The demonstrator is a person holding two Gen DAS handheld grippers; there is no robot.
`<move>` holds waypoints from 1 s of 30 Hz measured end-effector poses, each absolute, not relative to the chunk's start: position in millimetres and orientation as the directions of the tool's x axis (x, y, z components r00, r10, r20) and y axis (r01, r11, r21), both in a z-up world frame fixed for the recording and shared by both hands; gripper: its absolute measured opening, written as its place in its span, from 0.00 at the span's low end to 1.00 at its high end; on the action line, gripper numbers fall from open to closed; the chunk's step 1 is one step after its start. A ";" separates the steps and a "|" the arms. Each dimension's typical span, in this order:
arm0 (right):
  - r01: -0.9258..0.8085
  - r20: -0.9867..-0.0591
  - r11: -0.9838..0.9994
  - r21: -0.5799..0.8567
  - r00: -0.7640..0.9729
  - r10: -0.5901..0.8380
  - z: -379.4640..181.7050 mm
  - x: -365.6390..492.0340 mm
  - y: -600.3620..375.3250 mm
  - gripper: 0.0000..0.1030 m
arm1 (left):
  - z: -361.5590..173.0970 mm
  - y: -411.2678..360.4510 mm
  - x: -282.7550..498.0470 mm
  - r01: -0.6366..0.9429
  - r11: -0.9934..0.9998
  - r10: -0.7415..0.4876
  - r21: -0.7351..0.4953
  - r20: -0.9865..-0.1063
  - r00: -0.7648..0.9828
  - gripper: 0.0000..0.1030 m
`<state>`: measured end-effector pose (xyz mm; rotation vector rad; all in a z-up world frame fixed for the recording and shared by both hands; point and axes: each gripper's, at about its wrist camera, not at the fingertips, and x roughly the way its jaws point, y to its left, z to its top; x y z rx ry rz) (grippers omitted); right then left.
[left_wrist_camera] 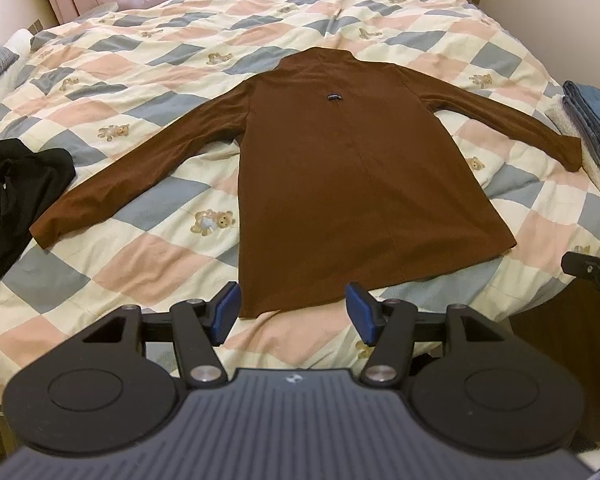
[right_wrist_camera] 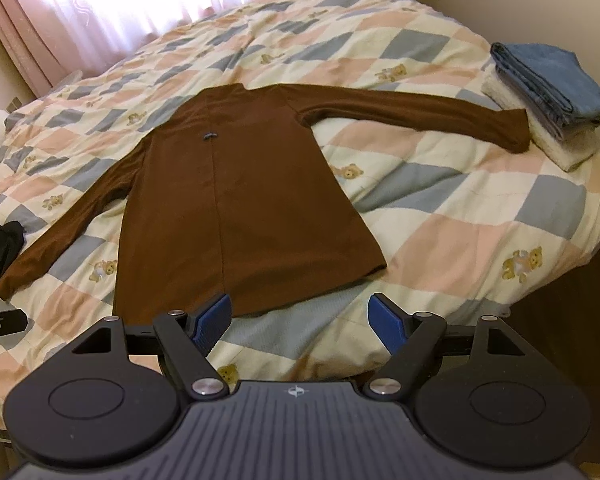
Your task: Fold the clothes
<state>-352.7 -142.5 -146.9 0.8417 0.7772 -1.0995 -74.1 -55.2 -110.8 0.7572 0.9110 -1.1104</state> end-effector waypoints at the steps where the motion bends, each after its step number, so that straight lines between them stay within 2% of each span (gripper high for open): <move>1: 0.956 -0.864 0.224 0.186 0.269 -0.426 -147.1 -353.1 -142.8 0.75 | -110.9 -56.2 -74.2 0.958 0.278 -0.406 0.064 -0.897 0.177 0.55; 7: 0.957 -0.873 0.219 0.193 0.269 -0.406 -149.2 -355.7 -153.9 0.76 | -113.9 -72.5 -75.0 0.958 0.280 -0.387 0.060 -0.907 0.169 0.56; 12: 0.953 -0.863 0.162 0.255 0.300 -0.408 -156.2 -374.3 -185.7 0.76 | -123.7 -102.3 -74.5 0.959 0.278 -0.374 0.053 -0.914 0.159 0.59; 20: 0.885 -0.779 -0.113 0.451 0.329 -0.534 -196.8 -460.7 -289.6 0.74 | -155.0 -211.2 -72.0 0.964 0.252 -0.367 0.086 -0.913 0.178 0.64; 21: 0.868 -0.767 -0.154 0.472 0.319 -0.556 -205.8 -474.3 -304.6 0.72 | -159.9 -227.3 -71.5 0.964 0.248 -0.367 0.090 -0.913 0.180 0.64; 26: 0.702 -0.714 -0.402 0.588 0.217 -0.665 -266.5 -554.0 -376.6 0.42 | -200.2 -317.8 -76.6 0.972 0.218 -0.365 0.089 -0.916 0.166 0.64; 28: 0.609 -0.698 -0.480 0.632 0.178 -0.693 -292.0 -583.7 -398.6 0.37 | -217.8 -348.8 -79.2 0.973 0.217 -0.361 0.078 -0.920 0.154 0.64; 30: 0.493 -0.669 -0.532 0.689 0.148 -0.729 -318.3 -609.8 -416.8 0.37 | -234.8 -375.2 -81.1 0.973 0.220 -0.357 0.061 -0.924 0.139 0.64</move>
